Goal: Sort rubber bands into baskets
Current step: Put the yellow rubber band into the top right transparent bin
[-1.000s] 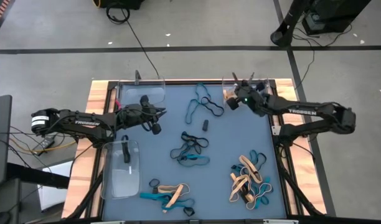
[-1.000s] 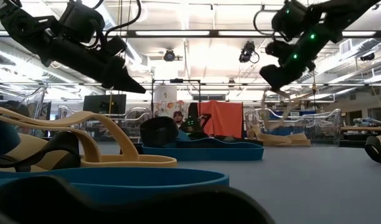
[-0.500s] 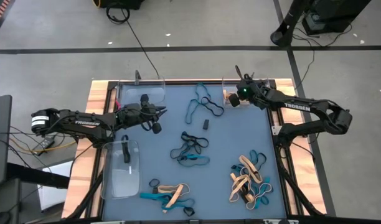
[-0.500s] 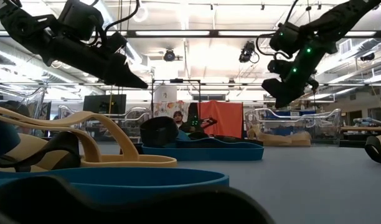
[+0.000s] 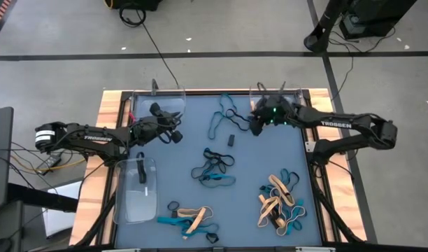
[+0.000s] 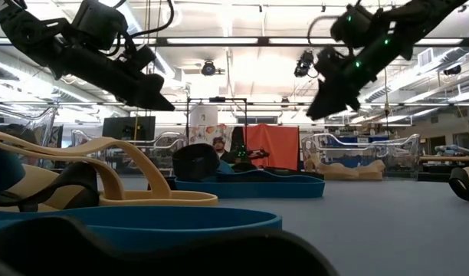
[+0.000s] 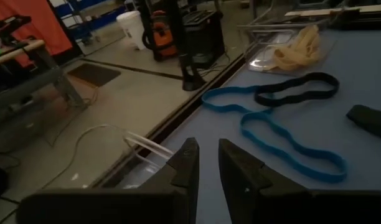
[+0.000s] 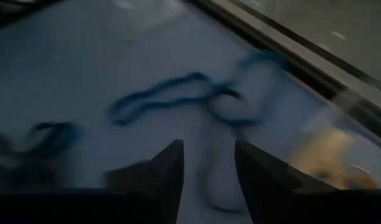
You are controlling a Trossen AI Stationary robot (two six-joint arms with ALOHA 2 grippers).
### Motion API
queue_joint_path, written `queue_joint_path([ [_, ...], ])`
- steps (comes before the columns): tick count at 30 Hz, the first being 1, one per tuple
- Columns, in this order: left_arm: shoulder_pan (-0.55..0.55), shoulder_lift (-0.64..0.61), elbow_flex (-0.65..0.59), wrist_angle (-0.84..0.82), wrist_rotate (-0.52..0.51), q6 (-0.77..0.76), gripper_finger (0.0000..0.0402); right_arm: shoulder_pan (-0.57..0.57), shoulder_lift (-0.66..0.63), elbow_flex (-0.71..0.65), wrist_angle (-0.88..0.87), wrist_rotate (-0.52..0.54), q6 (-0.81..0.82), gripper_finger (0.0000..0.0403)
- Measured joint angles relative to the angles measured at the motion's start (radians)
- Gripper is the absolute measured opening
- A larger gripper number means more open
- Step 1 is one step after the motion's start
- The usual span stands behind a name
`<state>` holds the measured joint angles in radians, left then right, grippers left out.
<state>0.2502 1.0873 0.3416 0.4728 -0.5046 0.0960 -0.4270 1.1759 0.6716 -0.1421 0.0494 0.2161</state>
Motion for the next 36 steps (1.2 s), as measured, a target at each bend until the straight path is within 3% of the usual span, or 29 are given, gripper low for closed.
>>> queue_joint_path([
  [4,-0.011,0.000,0.000,0.000,0.037,-0.001,0.0065,0.170,0.000,0.000,0.072,0.005,0.004,0.0154],
  [11,-0.062,0.000,0.000,0.006,0.338,-0.087,0.0065,0.441,0.013,0.000,0.137,0.158,0.103,0.0154],
  [16,-0.166,0.000,0.000,0.001,0.408,-0.177,0.0065,0.572,0.115,0.000,0.247,0.230,0.172,0.0152],
  [23,-0.396,0.000,0.000,-0.014,0.429,-0.336,0.0065,0.666,0.294,0.000,0.408,0.243,0.268,0.0147],
  [27,-0.554,0.044,0.000,-0.021,0.337,-0.420,0.0065,0.697,0.358,0.000,0.464,0.237,0.311,0.0146],
  [31,-0.671,0.148,0.033,0.009,0.230,-0.469,0.0065,0.730,0.420,0.000,0.499,0.215,0.335,0.0145],
  [36,-0.747,0.331,0.127,0.005,0.229,-0.524,0.0065,0.767,0.461,0.000,0.514,0.220,0.339,0.0145],
])
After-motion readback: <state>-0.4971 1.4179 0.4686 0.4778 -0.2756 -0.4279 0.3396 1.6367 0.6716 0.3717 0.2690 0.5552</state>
